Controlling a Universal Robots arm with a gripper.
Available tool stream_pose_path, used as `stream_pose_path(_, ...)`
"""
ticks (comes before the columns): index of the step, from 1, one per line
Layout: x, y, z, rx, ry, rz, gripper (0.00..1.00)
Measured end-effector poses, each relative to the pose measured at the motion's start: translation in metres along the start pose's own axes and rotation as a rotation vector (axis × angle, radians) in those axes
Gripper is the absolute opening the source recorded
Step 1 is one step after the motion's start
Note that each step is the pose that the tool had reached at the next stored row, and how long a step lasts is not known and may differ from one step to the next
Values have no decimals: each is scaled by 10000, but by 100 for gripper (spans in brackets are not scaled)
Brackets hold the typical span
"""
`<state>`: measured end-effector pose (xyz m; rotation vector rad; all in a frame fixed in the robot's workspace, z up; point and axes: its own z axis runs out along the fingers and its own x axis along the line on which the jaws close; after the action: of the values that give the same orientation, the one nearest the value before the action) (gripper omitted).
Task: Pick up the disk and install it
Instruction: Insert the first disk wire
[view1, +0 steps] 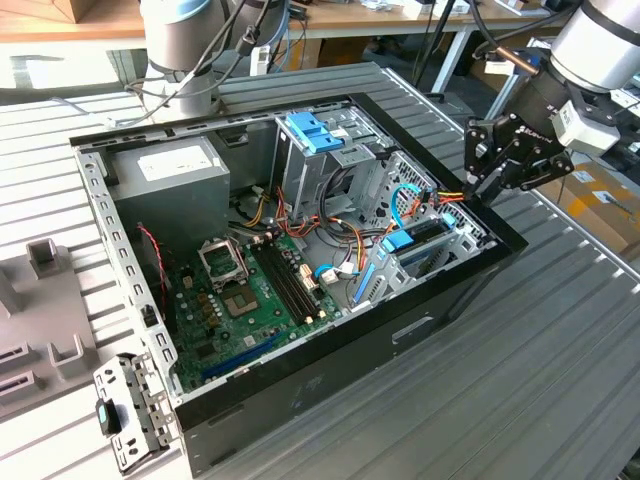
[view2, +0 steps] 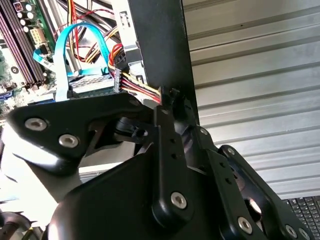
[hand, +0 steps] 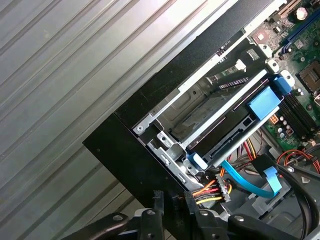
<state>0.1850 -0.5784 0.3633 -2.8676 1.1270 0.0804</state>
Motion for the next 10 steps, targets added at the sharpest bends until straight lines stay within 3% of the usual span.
stream_pose_path(1, 0, 0, -1, -1, 2, -1, 19)
stream_pose_path(8, 0, 0, -2, 2, -2, -4, 19)
stream_pose_path(10, -1, -1, -13, 33, -32, -7, 19)
